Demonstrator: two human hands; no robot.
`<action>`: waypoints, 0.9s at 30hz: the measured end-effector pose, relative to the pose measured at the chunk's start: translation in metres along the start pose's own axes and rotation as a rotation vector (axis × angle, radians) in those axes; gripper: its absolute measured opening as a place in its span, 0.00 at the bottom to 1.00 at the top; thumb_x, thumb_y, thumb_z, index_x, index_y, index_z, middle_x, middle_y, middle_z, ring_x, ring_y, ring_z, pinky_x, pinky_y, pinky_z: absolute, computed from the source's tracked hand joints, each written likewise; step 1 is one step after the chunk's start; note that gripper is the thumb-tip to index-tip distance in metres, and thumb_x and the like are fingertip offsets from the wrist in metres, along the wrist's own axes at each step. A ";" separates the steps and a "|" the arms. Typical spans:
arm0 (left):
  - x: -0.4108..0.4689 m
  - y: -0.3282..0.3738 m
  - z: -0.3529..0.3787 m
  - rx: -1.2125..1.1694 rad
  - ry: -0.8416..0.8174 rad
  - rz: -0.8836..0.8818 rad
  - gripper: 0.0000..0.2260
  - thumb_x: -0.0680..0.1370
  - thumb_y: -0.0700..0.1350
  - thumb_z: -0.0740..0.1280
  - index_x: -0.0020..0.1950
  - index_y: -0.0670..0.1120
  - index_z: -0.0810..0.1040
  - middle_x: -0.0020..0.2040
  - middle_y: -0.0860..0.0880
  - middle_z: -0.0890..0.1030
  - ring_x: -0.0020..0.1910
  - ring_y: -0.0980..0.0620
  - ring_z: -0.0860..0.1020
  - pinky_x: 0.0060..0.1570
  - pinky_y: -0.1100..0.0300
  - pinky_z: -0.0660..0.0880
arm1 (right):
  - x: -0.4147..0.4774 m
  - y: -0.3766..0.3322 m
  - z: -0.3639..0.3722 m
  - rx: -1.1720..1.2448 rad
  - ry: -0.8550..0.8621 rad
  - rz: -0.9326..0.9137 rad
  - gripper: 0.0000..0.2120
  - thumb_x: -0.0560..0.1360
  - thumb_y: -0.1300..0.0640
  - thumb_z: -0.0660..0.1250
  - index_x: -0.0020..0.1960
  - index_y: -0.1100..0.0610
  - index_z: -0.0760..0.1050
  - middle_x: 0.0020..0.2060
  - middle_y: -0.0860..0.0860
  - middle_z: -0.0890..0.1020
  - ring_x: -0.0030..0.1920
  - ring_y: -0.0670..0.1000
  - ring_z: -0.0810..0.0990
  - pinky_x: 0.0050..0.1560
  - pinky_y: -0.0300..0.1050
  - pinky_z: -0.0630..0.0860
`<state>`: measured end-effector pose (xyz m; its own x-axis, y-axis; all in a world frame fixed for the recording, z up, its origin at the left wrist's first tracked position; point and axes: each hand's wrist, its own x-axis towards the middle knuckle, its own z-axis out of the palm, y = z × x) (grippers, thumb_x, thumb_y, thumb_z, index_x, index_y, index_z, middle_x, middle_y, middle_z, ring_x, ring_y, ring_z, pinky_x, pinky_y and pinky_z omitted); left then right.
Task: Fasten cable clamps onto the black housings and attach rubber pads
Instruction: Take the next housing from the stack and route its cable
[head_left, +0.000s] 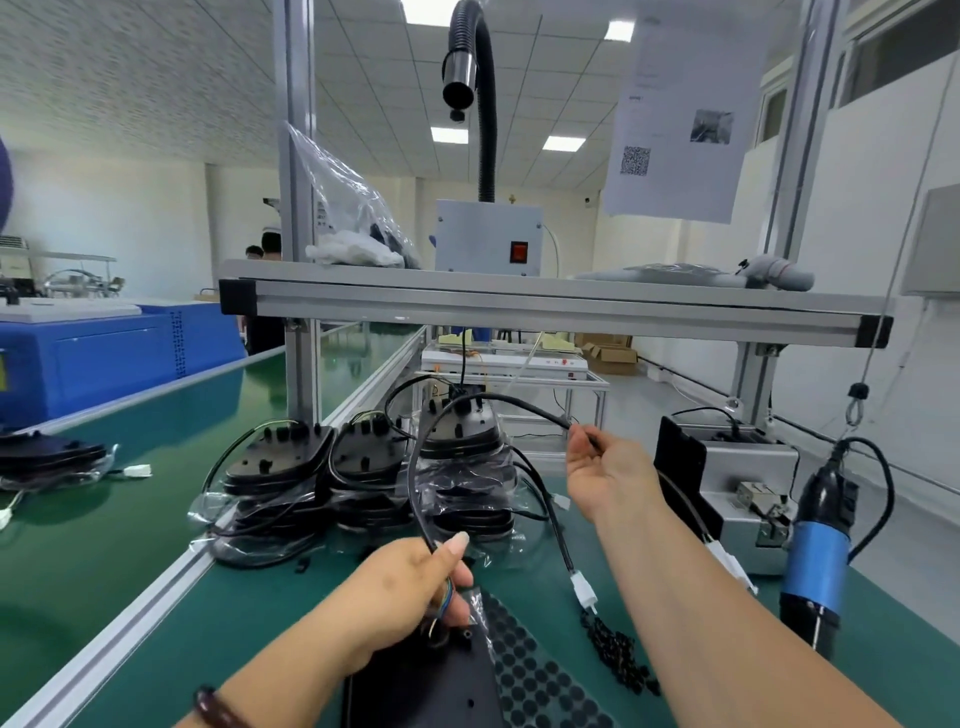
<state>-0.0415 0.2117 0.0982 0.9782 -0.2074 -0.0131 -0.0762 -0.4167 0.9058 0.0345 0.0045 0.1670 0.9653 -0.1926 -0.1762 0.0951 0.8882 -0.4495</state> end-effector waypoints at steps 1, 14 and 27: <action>-0.001 0.000 -0.001 -0.066 -0.015 -0.022 0.19 0.79 0.60 0.56 0.50 0.48 0.78 0.39 0.51 0.85 0.41 0.55 0.84 0.41 0.62 0.73 | -0.002 0.002 -0.002 -0.017 -0.009 0.005 0.07 0.80 0.69 0.59 0.43 0.65 0.72 0.36 0.59 0.76 0.24 0.48 0.78 0.22 0.33 0.74; 0.011 0.059 -0.053 -0.643 0.266 -0.052 0.08 0.78 0.45 0.67 0.50 0.41 0.77 0.35 0.49 0.74 0.20 0.60 0.67 0.20 0.68 0.68 | -0.017 0.038 -0.020 -0.154 -0.056 0.164 0.10 0.81 0.66 0.58 0.41 0.65 0.71 0.24 0.57 0.77 0.21 0.46 0.77 0.22 0.32 0.73; 0.030 0.084 -0.029 0.063 0.232 0.279 0.15 0.82 0.54 0.57 0.40 0.49 0.76 0.37 0.51 0.77 0.37 0.53 0.71 0.36 0.59 0.68 | -0.046 0.057 -0.004 -0.700 -0.602 0.233 0.09 0.73 0.51 0.69 0.51 0.53 0.79 0.29 0.48 0.73 0.23 0.43 0.67 0.22 0.32 0.60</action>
<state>-0.0134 0.1964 0.1859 0.9355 -0.1174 0.3333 -0.3506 -0.4276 0.8332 -0.0060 0.0619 0.1460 0.9235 0.3781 0.0654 -0.0940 0.3883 -0.9167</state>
